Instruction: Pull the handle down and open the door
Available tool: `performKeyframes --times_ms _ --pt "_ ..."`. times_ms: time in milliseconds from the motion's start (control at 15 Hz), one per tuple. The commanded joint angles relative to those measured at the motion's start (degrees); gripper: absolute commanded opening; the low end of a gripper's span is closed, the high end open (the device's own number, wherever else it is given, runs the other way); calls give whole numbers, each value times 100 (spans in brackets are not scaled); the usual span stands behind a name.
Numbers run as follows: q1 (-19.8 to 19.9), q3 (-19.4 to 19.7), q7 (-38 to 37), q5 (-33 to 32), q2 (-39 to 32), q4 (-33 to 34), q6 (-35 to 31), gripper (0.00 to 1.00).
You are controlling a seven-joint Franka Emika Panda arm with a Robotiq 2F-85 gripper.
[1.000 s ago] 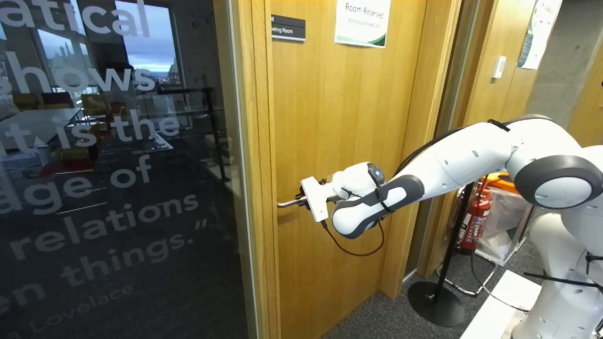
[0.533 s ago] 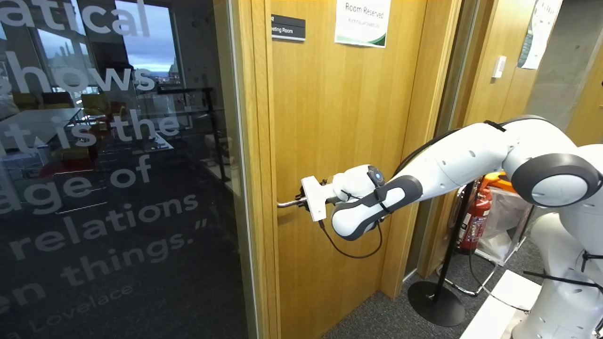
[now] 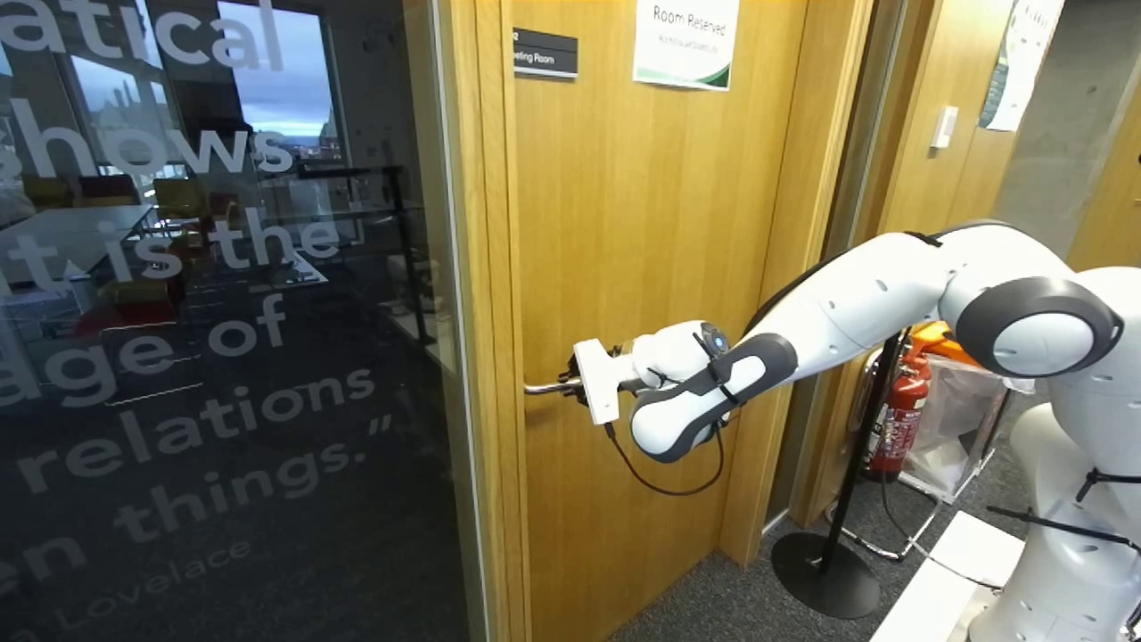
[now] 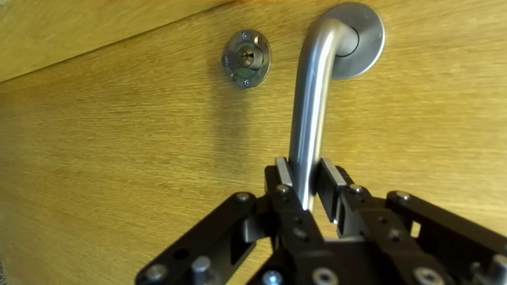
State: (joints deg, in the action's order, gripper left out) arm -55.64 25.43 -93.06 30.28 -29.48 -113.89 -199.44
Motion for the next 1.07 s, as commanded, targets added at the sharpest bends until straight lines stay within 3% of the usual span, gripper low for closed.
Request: performKeyframes --times_ms 0,200,800,1000 --pt "198 -639 -146 -200 38 -556 8 6" --pt "400 -909 -179 -199 43 -570 -13 6" --pt "1654 -2199 -364 -766 142 -503 -53 6" --pt "1965 -2435 -317 -944 176 -580 -54 6"
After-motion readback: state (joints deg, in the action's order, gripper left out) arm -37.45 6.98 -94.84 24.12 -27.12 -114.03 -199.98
